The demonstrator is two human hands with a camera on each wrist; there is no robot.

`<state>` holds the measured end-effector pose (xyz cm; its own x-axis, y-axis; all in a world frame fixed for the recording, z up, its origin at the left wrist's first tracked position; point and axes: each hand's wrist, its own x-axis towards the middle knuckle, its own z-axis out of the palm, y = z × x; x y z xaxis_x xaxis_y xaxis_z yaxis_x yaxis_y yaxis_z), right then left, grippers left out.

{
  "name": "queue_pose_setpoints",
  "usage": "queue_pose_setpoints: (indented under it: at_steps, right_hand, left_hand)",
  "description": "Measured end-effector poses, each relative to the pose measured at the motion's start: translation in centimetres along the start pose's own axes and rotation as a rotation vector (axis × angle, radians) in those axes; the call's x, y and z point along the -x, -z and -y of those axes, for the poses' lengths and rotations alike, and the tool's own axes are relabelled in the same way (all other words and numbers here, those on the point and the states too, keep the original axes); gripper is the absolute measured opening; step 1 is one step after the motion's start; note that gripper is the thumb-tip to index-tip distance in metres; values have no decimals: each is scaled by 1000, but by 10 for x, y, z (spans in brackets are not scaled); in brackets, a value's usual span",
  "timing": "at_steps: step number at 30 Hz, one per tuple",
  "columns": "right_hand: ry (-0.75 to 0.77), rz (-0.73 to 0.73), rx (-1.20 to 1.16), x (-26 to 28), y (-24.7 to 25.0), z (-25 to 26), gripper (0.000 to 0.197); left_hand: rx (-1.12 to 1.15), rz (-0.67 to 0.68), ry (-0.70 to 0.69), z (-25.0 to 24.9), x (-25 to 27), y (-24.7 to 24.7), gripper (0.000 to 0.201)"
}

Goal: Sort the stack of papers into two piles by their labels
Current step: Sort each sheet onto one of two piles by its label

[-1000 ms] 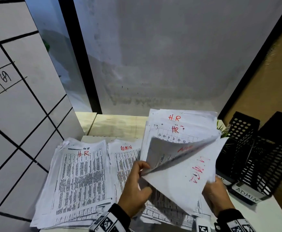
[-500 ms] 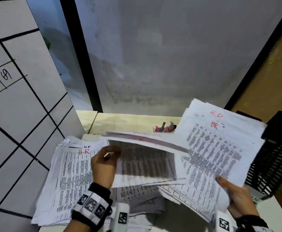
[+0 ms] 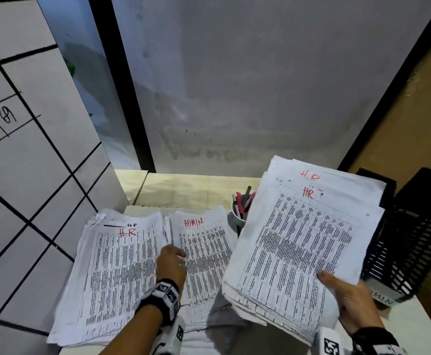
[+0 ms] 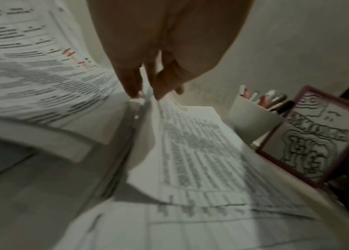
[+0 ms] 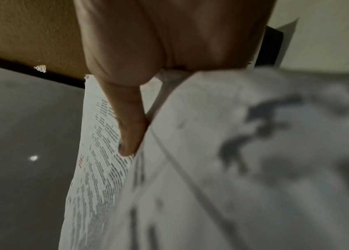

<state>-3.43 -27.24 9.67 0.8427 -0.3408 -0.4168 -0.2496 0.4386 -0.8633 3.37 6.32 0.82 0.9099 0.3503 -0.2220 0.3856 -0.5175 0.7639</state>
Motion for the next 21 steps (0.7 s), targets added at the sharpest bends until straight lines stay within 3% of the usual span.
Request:
queue_pose_setpoints:
  at_steps: [2,6,11,15,21]
  right_hand:
    - [2,21,12,-2,-1,-5,71]
    - [-6,101,87,-8,-7,-12,81]
    - [-2,185,131,-9,-20,-11,49]
    - [1,197,140,-5,-26,-9,44]
    - [-13,217,118,-2,-31,-9,43]
  left_hand:
    - [-32,-81,-120,-18,2,0,29]
    - [343,-9,-291,-75,24,8,8]
    - [562,98,-242,-105,44,7,24]
    - [588,15,-174,-99,50,0,27]
    - [625,-95,-196,-102,60,3,22]
